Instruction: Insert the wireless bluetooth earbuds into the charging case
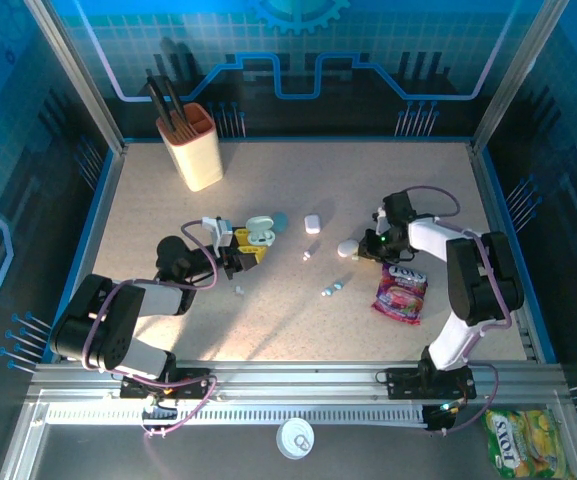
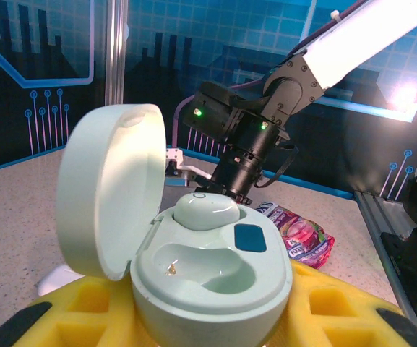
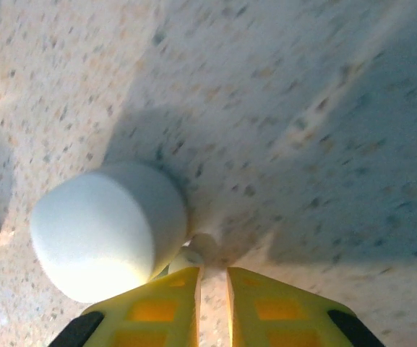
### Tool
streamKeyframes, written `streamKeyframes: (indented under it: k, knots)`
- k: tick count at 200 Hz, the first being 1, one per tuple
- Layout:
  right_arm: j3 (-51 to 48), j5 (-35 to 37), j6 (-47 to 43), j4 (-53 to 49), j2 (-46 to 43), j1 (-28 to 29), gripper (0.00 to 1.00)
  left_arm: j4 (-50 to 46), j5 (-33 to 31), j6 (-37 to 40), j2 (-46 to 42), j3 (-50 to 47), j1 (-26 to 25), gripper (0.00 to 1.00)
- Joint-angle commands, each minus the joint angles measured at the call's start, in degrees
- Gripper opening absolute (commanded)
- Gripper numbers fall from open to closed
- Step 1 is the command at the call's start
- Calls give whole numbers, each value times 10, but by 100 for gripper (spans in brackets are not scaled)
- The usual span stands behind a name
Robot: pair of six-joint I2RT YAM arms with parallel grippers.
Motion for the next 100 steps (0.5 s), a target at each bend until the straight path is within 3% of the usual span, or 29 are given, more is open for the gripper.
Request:
streamKeyframes:
  k: [1, 44, 100]
  knots:
    - [-12, -8, 6, -21, -20, 23, 18, 16, 13, 15, -8, 4, -4, 24]
    - [-20, 24, 5, -43, -70, 59, 20, 16, 10, 17, -14, 2, -4, 24]
    - [42, 211, -70, -139, -86, 155, 28, 16, 4, 22, -14, -6, 4, 24]
